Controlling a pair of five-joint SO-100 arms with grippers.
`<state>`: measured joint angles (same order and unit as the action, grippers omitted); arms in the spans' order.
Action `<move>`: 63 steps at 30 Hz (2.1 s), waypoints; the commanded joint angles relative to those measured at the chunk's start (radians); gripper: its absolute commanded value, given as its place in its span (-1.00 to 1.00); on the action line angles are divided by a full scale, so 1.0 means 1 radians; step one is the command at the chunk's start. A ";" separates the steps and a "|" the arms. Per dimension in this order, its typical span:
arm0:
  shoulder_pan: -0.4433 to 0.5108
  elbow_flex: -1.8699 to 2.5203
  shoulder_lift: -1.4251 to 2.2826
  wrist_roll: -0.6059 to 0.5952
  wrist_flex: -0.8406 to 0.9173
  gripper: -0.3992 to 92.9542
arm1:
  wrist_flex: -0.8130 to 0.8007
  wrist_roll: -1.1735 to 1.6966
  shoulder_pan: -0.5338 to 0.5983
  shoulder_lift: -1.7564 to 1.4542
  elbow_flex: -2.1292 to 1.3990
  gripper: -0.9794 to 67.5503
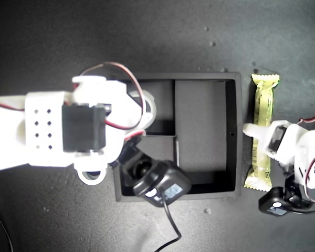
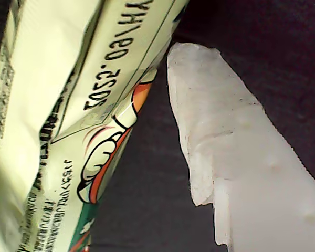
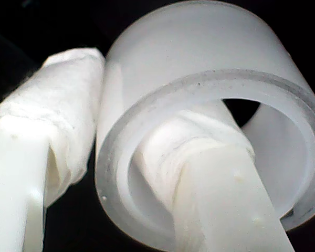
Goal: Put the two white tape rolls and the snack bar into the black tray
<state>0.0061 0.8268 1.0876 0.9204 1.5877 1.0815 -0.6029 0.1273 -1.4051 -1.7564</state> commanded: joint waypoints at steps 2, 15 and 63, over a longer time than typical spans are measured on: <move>-0.012 -0.067 -0.014 0.009 0.008 -0.99 | -0.028 0.020 -0.035 -0.003 -0.026 -0.61; 0.014 -0.792 -0.440 -0.015 0.247 -0.99 | 0.365 0.144 0.026 -0.012 0.353 -0.95; 0.385 0.581 0.653 0.454 -0.100 -0.63 | 0.719 0.224 -0.112 -0.025 1.003 -0.38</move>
<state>0.3359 1.2901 1.6920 1.3008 1.6183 1.7963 -0.5921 0.0430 -1.2993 -0.7302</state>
